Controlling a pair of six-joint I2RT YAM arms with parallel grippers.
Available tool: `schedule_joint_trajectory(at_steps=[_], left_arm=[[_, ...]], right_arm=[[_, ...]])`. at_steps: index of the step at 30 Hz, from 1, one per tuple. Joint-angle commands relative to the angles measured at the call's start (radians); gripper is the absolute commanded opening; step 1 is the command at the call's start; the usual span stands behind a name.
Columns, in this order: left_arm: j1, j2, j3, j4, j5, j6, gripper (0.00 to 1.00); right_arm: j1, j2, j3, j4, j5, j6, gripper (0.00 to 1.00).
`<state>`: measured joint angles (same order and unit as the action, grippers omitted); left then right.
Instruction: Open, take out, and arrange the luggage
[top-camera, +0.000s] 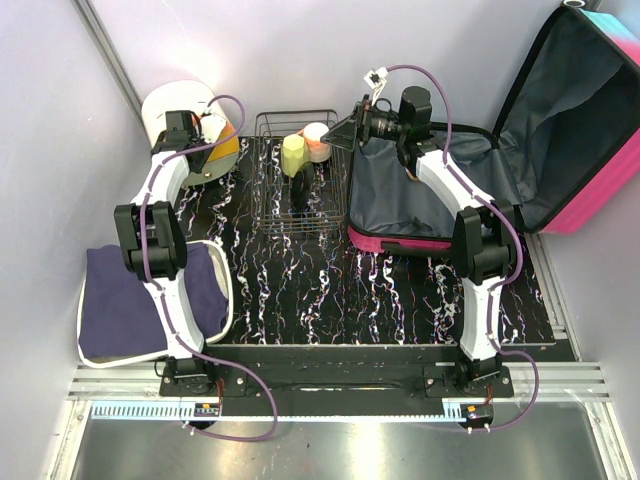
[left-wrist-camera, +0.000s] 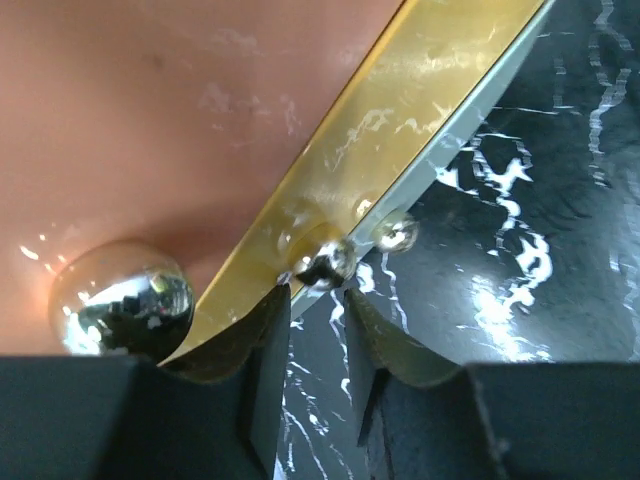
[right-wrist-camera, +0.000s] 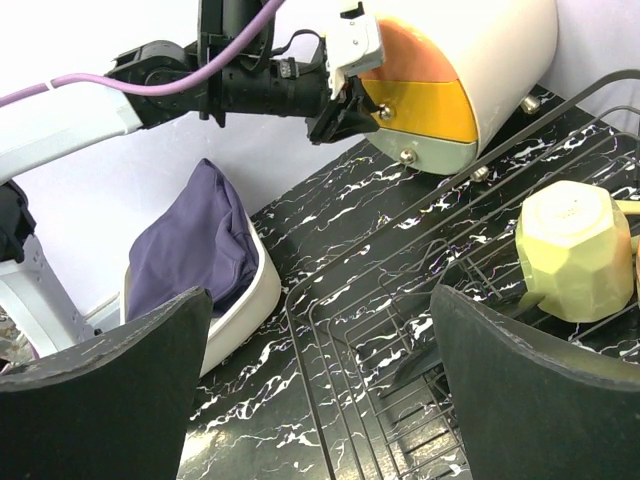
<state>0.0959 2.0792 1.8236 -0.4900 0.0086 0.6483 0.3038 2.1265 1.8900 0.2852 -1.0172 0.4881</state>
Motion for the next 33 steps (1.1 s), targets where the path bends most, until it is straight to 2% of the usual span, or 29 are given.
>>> schedule_joint_trajectory(at_steps=[1,4,6,7,9,10,12,14,16,17,19,21,22,23,24,25,27,30,33], left_arm=[[0.008,0.045,0.080,0.218,-0.053,0.036,0.34],[0.007,0.035,0.089,0.223,-0.027,-0.007,0.40],[0.007,-0.049,0.027,0.229,0.023,-0.065,0.42],[0.008,-0.095,-0.021,0.282,0.075,-0.088,0.48],[0.008,-0.253,-0.209,0.379,0.100,-0.162,0.54],[0.008,-0.305,-0.272,0.480,0.105,-0.203,0.60],[0.008,-0.431,-0.412,0.556,0.097,-0.352,0.71],[0.007,-0.503,-0.483,0.561,0.088,-0.511,0.74],[0.007,-0.519,-0.489,0.460,0.076,-0.602,0.74],[0.007,-0.510,-0.477,0.417,0.050,-0.731,0.72],[0.014,-0.483,-0.457,0.273,-0.007,-0.856,0.68],[0.040,-0.446,-0.449,0.222,0.055,-0.999,0.74],[0.088,-0.444,-0.472,0.278,0.189,-1.059,0.76],[0.114,-0.462,-0.566,0.348,0.233,-1.201,0.77],[0.131,-0.470,-0.614,0.425,0.249,-1.260,0.78],[0.136,-0.473,-0.647,0.514,0.234,-1.295,0.78],[0.136,-0.458,-0.673,0.559,0.220,-1.354,0.84],[0.134,-0.415,-0.685,0.608,0.162,-1.427,0.85],[0.142,-0.332,-0.690,0.668,0.140,-1.499,0.77]], right_arm=[[0.004,-0.077,0.001,0.005,0.023,-0.023,1.00],[0.004,-0.080,0.001,-0.001,0.029,-0.031,1.00],[0.004,-0.083,0.001,-0.015,0.034,-0.045,1.00],[0.004,-0.089,0.000,-0.020,0.037,-0.054,1.00],[0.005,-0.094,-0.009,-0.027,0.043,-0.068,1.00],[0.004,-0.097,-0.012,-0.027,0.045,-0.074,1.00],[0.006,-0.099,-0.017,-0.031,0.046,-0.074,1.00],[0.004,-0.096,-0.015,-0.029,0.045,-0.074,1.00],[0.004,-0.088,-0.009,-0.030,0.043,-0.072,1.00],[0.004,-0.083,0.001,-0.032,0.042,-0.072,1.00],[0.003,-0.076,0.012,-0.043,0.037,-0.072,1.00],[0.003,-0.074,0.018,-0.055,0.037,-0.075,1.00],[0.003,-0.076,0.020,-0.063,0.037,-0.080,1.00],[0.001,-0.077,0.024,-0.070,0.037,-0.085,1.00],[0.000,-0.080,0.029,-0.096,0.035,-0.094,1.00],[0.000,-0.082,0.031,-0.112,0.035,-0.101,1.00],[-0.003,-0.083,0.040,-0.164,0.042,-0.135,1.00],[-0.008,-0.091,0.046,-0.213,0.051,-0.160,1.00],[-0.008,-0.089,0.060,-0.266,0.057,-0.181,1.00]])
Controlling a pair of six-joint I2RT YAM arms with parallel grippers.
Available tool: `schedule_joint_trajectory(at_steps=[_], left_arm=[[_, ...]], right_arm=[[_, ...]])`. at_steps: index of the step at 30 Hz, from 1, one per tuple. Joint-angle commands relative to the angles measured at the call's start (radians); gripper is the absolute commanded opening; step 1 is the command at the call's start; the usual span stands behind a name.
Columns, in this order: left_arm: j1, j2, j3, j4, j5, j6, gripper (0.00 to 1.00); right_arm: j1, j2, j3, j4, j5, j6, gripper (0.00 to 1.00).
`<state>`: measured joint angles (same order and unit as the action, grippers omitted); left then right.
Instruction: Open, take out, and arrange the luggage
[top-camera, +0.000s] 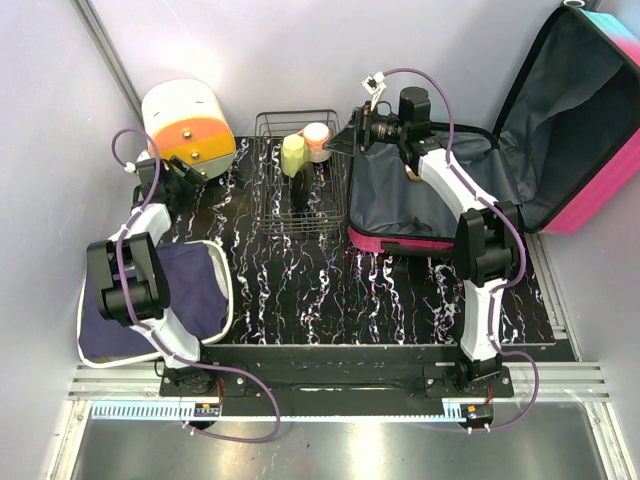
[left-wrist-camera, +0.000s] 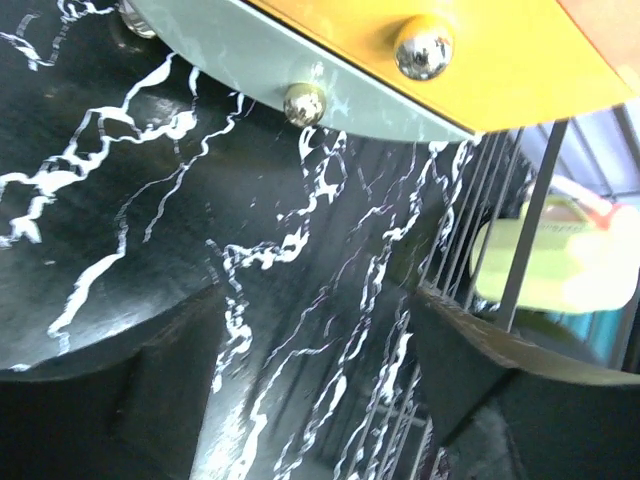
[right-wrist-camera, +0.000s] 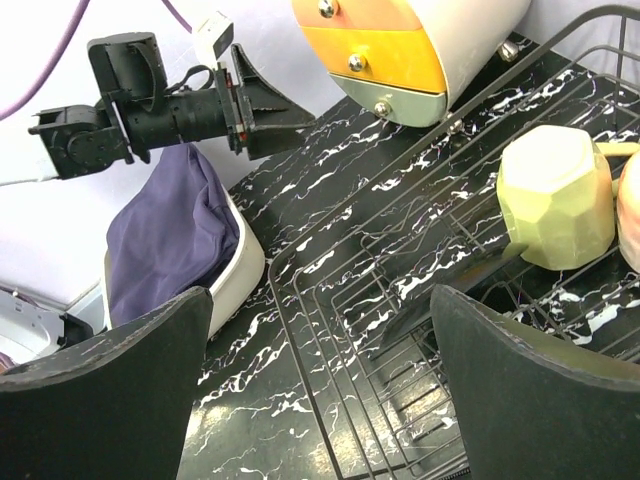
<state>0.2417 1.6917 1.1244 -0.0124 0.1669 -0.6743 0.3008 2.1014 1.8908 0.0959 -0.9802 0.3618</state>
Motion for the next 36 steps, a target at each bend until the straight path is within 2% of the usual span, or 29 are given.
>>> schedule_joint_trajectory(at_steps=[1,5,10,16,24,28,32,36], left_arm=[[-0.002,0.100,0.009,0.236,-0.035,-0.207,0.70],[-0.013,0.210,0.051,0.347,-0.073,-0.222,0.57],[-0.015,0.359,0.193,0.414,-0.087,-0.231,0.54],[-0.010,0.448,0.305,0.463,-0.092,-0.222,0.42],[-0.001,0.480,0.302,0.477,-0.078,-0.219,0.34],[0.002,0.499,0.313,0.496,-0.038,-0.200,0.27],[-0.002,0.477,0.289,0.546,0.043,-0.194,0.12],[-0.019,0.402,0.186,0.583,0.072,-0.225,0.04]], right_arm=[[-0.006,-0.061,0.065,-0.091,0.020,-0.067,1.00],[-0.009,-0.050,0.114,-0.209,0.035,-0.106,1.00],[-0.012,-0.024,0.166,-0.295,0.058,-0.141,1.00],[-0.012,0.023,0.274,-0.433,0.071,-0.181,1.00],[-0.015,0.083,0.389,-0.547,0.083,-0.210,1.00],[-0.017,0.120,0.464,-0.590,0.084,-0.222,1.00],[-0.019,0.135,0.490,-0.611,0.077,-0.225,1.00],[-0.019,0.131,0.484,-0.613,0.069,-0.231,1.00]])
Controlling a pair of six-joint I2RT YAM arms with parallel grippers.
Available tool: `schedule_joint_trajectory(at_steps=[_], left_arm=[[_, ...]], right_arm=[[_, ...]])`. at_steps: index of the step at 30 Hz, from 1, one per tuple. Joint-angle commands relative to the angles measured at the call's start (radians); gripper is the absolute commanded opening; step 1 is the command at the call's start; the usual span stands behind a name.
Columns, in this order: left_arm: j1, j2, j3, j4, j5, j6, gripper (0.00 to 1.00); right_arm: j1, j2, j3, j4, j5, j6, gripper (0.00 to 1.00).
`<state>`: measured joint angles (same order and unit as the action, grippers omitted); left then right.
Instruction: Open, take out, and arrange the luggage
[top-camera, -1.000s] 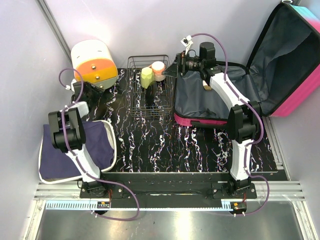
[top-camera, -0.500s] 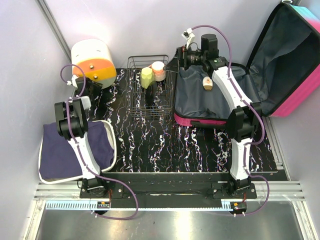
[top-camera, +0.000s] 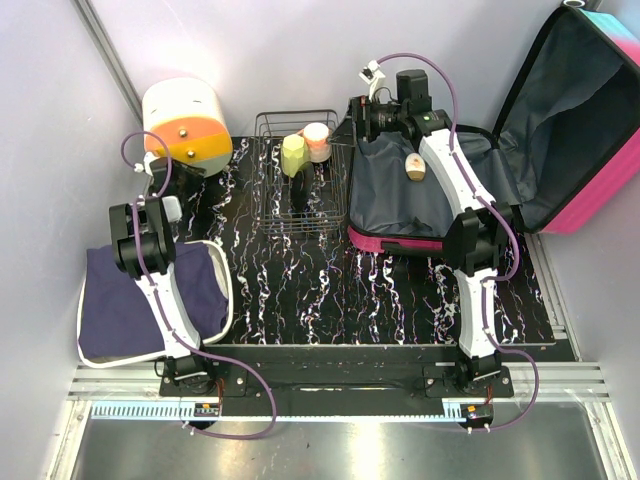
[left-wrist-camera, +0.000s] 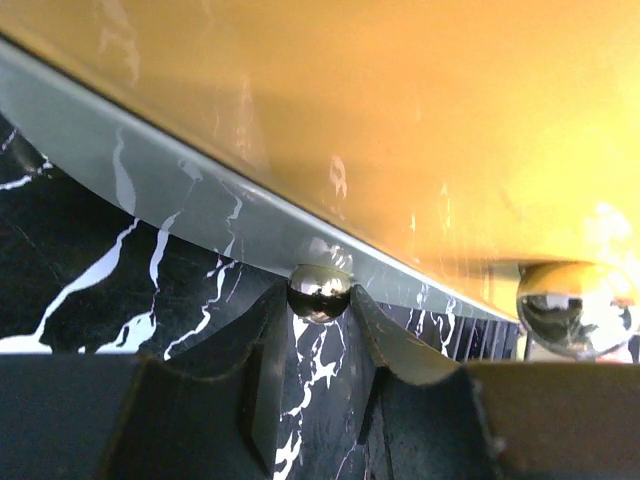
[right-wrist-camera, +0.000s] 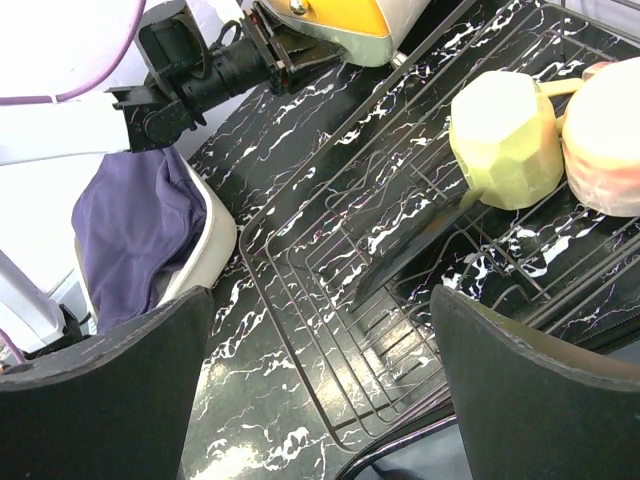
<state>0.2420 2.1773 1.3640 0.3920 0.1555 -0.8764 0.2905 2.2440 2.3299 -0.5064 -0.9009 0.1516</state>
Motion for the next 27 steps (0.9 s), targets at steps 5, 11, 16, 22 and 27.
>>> schedule_joint_trajectory(at_steps=[5,11,16,22,27], left_arm=[[-0.040,-0.197,-0.232,0.220,0.081,-0.053,0.01],[-0.076,-0.312,-0.370,0.232,0.070,-0.076,0.01],[-0.092,-0.393,-0.444,0.177,0.052,-0.078,0.45],[-0.076,-0.473,-0.438,0.081,0.088,-0.013,0.73],[-0.063,-0.577,-0.413,-0.020,0.185,0.103,0.75]], right_arm=[[-0.008,-0.034,0.002,-0.009,-0.021,-0.038,1.00],[-0.010,-0.080,-0.069,-0.011,-0.033,-0.067,1.00],[-0.017,-0.127,-0.133,-0.009,0.002,-0.089,1.00],[-0.062,-0.132,-0.130,-0.049,0.193,-0.112,1.00],[-0.114,-0.031,-0.014,-0.188,0.497,-0.246,1.00]])
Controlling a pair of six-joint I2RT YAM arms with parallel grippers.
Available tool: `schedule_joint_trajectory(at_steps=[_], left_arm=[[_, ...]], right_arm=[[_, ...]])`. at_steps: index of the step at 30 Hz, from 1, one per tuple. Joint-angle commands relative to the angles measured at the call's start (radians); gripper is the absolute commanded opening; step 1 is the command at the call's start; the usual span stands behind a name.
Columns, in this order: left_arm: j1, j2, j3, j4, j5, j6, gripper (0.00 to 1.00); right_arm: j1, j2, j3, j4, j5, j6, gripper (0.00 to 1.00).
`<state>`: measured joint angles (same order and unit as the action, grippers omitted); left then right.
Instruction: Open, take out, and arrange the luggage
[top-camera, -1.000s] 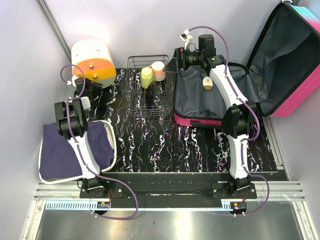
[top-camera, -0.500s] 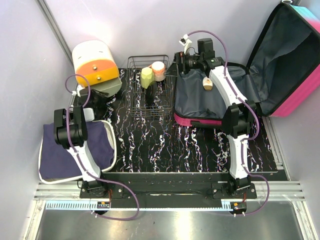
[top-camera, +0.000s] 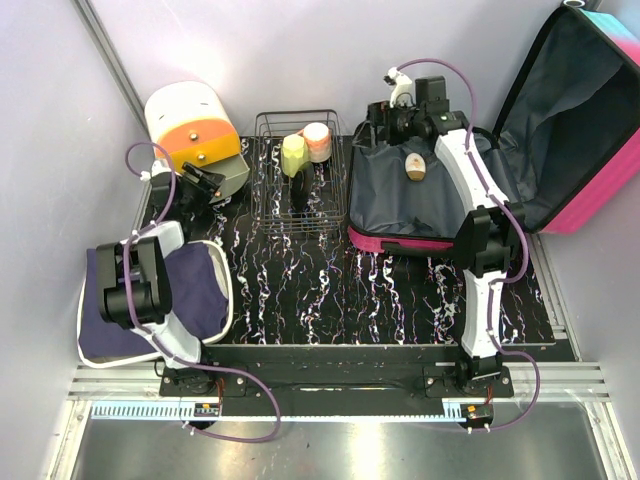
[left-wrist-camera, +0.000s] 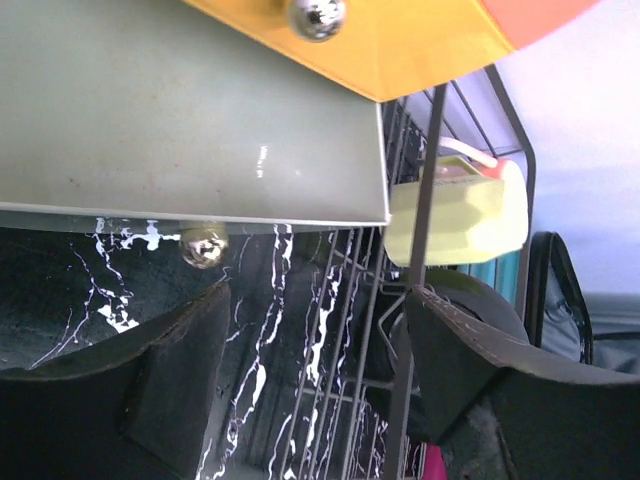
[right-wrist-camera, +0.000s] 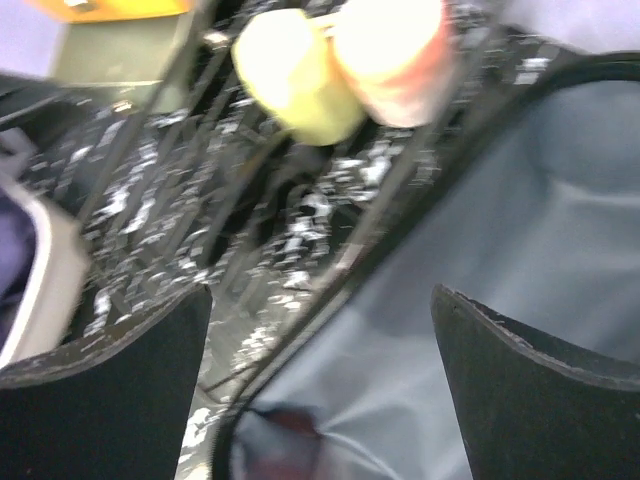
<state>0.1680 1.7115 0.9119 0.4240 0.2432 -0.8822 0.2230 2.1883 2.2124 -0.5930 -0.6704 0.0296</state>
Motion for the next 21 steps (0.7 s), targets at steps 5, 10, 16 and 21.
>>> schedule_joint_trajectory(at_steps=[5,10,16,21], left_arm=[[-0.002,-0.242,0.071,-0.146,0.176,0.429,0.84],[-0.007,-0.325,0.180,-0.280,0.191,0.710,0.86],[-0.007,-0.365,0.236,-0.311,0.197,0.812,0.87],[-0.010,-0.382,0.249,-0.288,0.202,0.752,0.87]], right_arm=[[-0.096,0.154,0.208,-0.223,0.445,-0.178,1.00],[-0.111,0.243,0.263,-0.260,0.537,-0.211,1.00],[-0.120,0.333,0.280,-0.235,0.586,-0.191,0.99],[-0.131,0.387,0.303,-0.229,0.583,-0.168,1.00]])
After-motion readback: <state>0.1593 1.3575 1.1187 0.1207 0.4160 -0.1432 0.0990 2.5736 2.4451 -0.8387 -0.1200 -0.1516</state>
